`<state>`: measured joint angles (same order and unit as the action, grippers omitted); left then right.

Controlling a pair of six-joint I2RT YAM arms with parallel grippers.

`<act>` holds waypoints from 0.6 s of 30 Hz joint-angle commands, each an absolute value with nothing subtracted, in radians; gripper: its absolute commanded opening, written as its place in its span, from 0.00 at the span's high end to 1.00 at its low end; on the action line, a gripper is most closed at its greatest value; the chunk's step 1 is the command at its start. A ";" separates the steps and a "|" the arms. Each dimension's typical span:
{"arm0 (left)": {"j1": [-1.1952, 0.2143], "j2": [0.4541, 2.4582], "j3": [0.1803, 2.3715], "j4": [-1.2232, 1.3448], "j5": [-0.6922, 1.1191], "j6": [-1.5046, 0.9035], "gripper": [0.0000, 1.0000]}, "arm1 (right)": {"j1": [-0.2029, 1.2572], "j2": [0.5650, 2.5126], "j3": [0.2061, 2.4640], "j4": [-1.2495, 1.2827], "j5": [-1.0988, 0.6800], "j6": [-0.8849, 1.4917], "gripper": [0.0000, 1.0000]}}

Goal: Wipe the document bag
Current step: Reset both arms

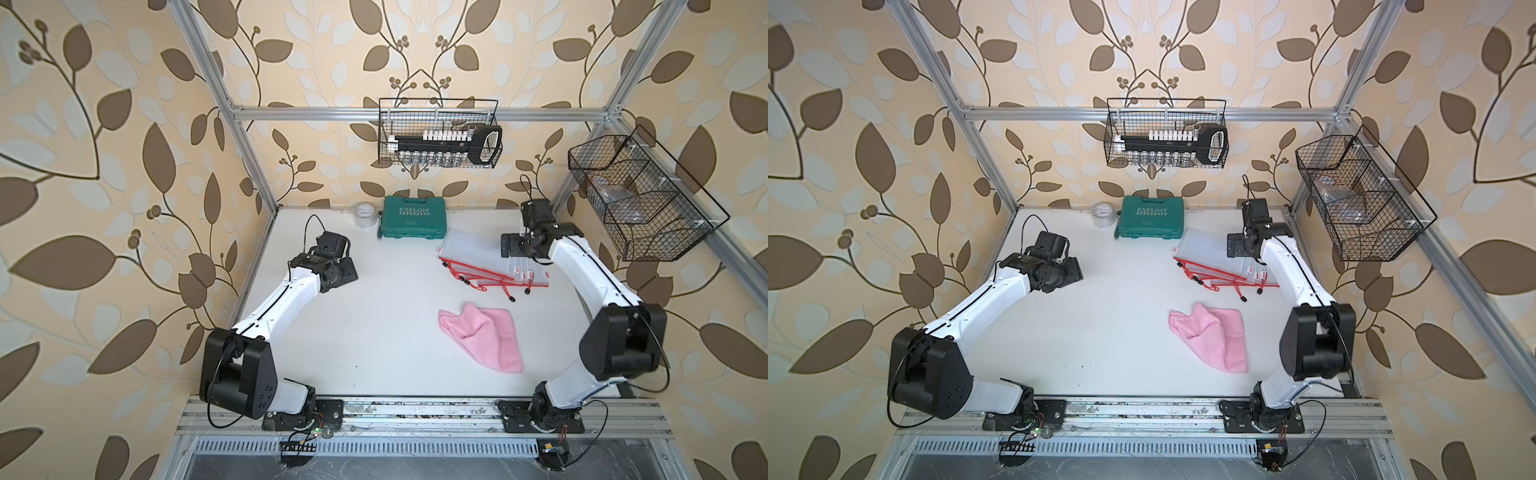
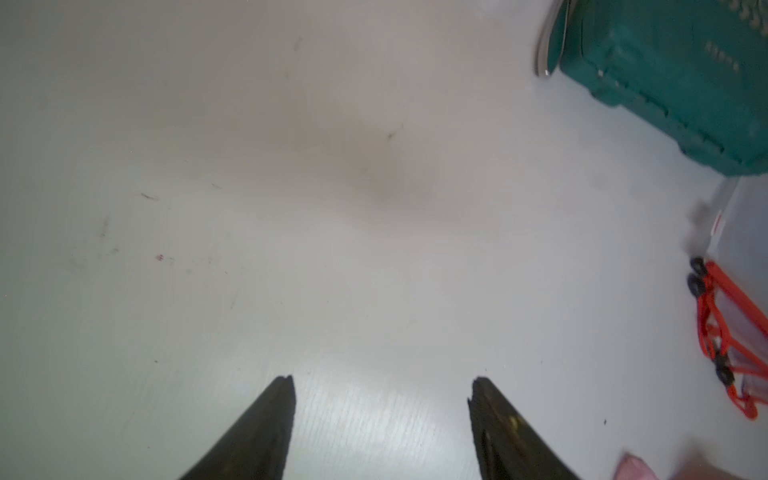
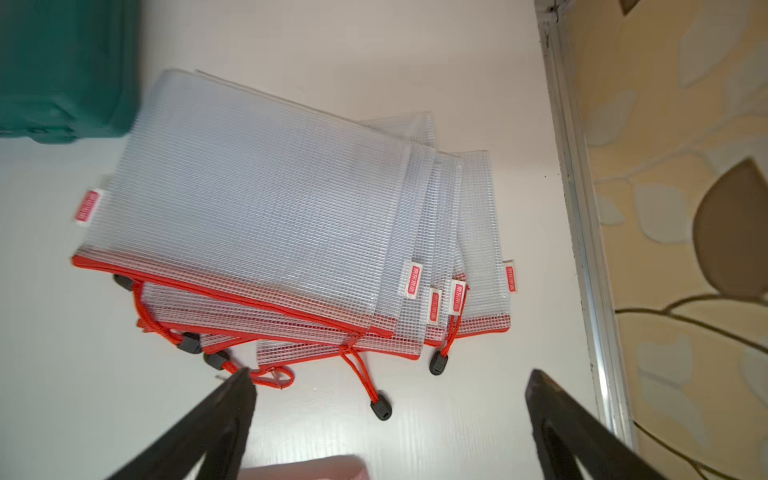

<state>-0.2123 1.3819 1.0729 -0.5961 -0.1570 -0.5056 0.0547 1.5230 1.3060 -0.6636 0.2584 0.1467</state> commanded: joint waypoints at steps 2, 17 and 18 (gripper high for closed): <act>-0.167 1.356 1.034 -0.458 -0.426 -0.329 0.02 | 0.053 1.458 1.074 -0.303 0.221 0.138 0.02; -0.020 1.505 0.662 0.218 -0.378 -0.181 0.01 | -0.031 1.489 0.702 0.196 0.364 0.170 0.02; -0.016 1.511 0.630 0.277 -0.376 -0.182 0.01 | -0.052 1.484 0.681 0.219 0.334 0.182 0.02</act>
<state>-0.0319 1.5253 0.6842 0.0601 -0.4004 -0.1944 -0.0216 1.5032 0.7185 0.0795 0.3393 0.1585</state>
